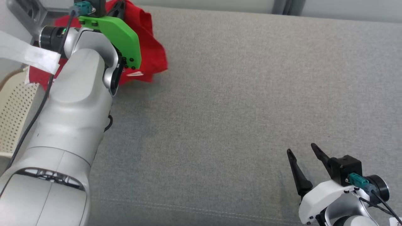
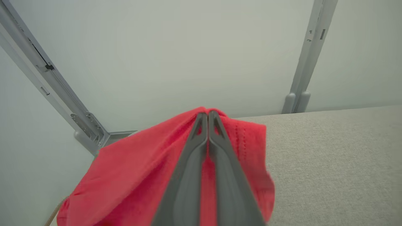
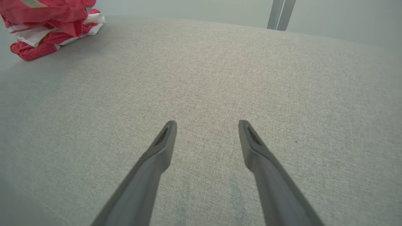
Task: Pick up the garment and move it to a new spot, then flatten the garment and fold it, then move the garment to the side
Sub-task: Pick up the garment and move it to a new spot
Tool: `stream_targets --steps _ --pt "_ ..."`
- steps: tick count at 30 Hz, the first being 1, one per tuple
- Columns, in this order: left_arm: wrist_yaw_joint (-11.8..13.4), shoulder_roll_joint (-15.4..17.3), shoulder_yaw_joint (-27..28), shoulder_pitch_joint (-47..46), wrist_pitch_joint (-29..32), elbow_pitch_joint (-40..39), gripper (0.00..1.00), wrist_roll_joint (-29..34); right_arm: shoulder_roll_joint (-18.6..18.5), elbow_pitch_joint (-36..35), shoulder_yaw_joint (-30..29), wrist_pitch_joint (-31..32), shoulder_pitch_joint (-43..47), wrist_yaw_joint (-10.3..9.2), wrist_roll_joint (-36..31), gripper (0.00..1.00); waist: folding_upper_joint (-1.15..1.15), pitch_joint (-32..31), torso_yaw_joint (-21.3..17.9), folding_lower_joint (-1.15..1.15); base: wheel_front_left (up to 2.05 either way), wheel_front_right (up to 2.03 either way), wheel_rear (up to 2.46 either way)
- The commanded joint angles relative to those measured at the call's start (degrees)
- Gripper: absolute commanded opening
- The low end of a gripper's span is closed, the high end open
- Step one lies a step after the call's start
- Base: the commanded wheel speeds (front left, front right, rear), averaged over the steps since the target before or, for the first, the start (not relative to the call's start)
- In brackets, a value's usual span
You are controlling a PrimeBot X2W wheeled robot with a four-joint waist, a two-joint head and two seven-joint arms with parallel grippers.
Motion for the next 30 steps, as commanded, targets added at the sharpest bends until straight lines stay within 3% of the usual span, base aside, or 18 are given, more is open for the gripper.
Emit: stream_targets --steps 1,7,10,22,26,30 --pt "-0.7 -0.5 -0.2 -0.1 0.0 -0.6 0.00 -0.2 -0.2 0.3 -0.3 -0.3 1.3 0.00 0.2 1.00 0.00 -8.7 -4.2 0.00 0.00 0.00 0.00" --pt "-2.0 -1.8 -2.6 -1.4 2.2 -4.4 0.00 -2.4 -0.2 1.0 -0.8 -0.2 3.8 0.00 0.0 1.00 0.00 -13.6 -8.6 0.00 0.00 0.00 0.00" --pt "-2.5 -2.0 -5.7 -0.9 4.1 -10.7 0.00 -6.3 -0.2 1.2 -0.2 0.1 4.4 -0.01 -0.3 1.00 0.00 -14.5 -11.4 0.00 0.00 0.00 0.00" --pt "4.8 -1.8 -14.7 -3.2 0.9 -27.6 0.00 -18.4 -0.2 2.3 2.7 -0.1 1.8 0.00 -0.7 1.00 0.00 -14.5 -23.8 0.00 0.00 0.00 0.00" --pt "6.3 -1.8 -16.8 -3.0 -0.6 -28.0 0.00 -20.6 -0.2 2.2 2.4 -0.2 1.5 0.00 -0.8 1.00 0.00 -13.5 -25.5 0.00 0.00 0.00 0.00" --pt "7.4 -1.7 -17.7 0.2 -2.1 -25.0 0.00 -21.9 -0.2 1.7 1.5 -0.2 0.9 0.00 -0.4 1.00 0.00 -12.2 -24.9 0.00 0.00 0.00 0.00"
